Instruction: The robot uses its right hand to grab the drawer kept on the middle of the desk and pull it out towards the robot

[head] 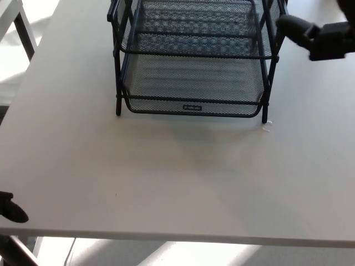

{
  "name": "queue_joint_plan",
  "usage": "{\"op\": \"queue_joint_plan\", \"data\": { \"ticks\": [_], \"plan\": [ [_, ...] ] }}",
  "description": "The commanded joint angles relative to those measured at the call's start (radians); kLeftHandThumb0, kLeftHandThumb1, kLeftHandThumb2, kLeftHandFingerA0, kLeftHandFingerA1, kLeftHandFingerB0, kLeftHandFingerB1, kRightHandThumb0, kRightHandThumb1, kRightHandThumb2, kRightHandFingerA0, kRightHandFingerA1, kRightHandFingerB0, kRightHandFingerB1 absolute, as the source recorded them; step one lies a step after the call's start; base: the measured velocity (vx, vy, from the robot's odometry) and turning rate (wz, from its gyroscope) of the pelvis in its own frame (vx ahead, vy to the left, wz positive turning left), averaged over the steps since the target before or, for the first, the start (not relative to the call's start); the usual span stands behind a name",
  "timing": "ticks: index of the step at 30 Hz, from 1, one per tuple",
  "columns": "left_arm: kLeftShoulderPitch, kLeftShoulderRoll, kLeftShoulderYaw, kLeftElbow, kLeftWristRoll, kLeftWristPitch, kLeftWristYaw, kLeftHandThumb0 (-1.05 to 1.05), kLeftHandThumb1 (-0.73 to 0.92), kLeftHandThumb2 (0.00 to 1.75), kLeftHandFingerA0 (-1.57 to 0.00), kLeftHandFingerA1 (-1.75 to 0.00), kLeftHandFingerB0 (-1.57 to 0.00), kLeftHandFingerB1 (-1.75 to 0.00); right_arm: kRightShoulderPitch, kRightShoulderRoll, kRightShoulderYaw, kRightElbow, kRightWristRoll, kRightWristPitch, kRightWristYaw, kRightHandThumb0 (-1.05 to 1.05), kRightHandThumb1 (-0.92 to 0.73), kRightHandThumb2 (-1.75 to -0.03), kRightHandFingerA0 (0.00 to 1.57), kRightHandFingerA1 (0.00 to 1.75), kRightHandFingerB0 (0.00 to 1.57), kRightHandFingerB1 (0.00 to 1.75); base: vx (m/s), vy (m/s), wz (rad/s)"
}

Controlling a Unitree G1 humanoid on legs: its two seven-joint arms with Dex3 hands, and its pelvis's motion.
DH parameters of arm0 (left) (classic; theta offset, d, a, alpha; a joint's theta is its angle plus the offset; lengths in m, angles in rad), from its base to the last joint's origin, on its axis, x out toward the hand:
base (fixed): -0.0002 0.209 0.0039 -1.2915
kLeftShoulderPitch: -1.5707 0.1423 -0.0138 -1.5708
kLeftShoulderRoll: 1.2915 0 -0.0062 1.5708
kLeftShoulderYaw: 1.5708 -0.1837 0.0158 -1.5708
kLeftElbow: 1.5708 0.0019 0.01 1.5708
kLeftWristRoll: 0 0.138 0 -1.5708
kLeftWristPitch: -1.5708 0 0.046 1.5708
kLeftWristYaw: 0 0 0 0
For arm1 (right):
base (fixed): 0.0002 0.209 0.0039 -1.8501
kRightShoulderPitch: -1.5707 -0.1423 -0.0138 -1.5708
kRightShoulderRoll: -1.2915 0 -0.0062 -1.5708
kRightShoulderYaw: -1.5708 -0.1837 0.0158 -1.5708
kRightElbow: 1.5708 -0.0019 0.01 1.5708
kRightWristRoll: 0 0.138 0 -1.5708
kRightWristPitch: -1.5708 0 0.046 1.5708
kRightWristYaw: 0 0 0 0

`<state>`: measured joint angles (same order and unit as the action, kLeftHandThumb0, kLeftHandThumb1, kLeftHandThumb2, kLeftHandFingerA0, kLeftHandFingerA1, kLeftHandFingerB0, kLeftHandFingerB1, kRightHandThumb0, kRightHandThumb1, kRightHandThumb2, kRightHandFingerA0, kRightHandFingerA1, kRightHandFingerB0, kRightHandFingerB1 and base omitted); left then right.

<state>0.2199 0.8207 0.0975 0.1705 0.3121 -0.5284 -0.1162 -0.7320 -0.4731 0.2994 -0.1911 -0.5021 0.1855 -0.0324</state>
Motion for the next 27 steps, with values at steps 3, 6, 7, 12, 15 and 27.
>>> {"op": "queue_joint_plan", "data": {
  "ticks": [3, 6, 7, 12, 15, 27],
  "plan": [
    [-0.009, 0.005, 0.009, 0.016, 0.028, -0.024, -0.002, -0.28, 0.56, 0.57, -0.79, -0.84, -0.81, -0.55, -0.081, 0.122, 0.114, 0.072, -0.097, 0.002, 0.064, -0.37, -0.36, -0.94, 0.04, 0.55, 0.0, 0.5, 0.0, 0.0, 0.0],
    [-0.013, 0.002, 0.007, 0.007, 0.023, -0.011, -0.012, -0.27, 0.57, 0.57, -0.79, -0.83, -0.81, -0.55, -0.088, 0.143, 0.135, 0.11, -0.107, -0.033, 0.067, -0.38, -0.34, -0.93, 0.04, 0.55, 0.0, 0.5, 0.0, 0.0, 0.0],
    [-0.013, 0.0, 0.008, 0.006, 0.022, -0.01, -0.012, -0.28, 0.56, 0.57, -0.79, -0.84, -0.81, -0.55, -0.09, 0.145, 0.139, 0.119, -0.111, -0.039, 0.067, -0.69, -0.42, -0.79, 0.03, 0.52, 0.06, 0.46, 0.0, 0.0, 0.0],
    [-0.024, 0.0, 0.007, 0.006, 0.022, -0.011, -0.012, -0.28, 0.57, 0.57, -0.8, -0.85, -0.81, -0.55, -0.111, 0.173, 0.166, 0.189, -0.115, -0.043, 0.115, -0.74, -0.41, -0.83, 0.01, 0.41, 0.05, 0.39, 0.0, 0.0, 0.0],
    [-0.031, -0.001, 0.008, 0.014, 0.02, -0.024, -0.008, -0.28, 0.56, 0.57, -0.8, -0.85, -0.82, -0.56, -0.131, 0.183, 0.184, 0.255, -0.106, -0.027, 0.171, -0.75, -0.41, -0.82, 0.0, 0.32, 0.06, 0.34, 0.0, 0.0, 0.0],
    [-0.047, -0.001, 0.001, -0.003, 0.022, -0.001, -0.028, -0.31, 0.58, 0.57, -0.77, -0.86, -0.79, -0.57, -0.211, 0.215, 0.227, 0.56, -0.221, -0.049, 0.066, -0.68, -0.38, -0.78, 0.0, 0.31, 0.06, 0.36, 0.0, 0.0, 0.0]
  ]
}}
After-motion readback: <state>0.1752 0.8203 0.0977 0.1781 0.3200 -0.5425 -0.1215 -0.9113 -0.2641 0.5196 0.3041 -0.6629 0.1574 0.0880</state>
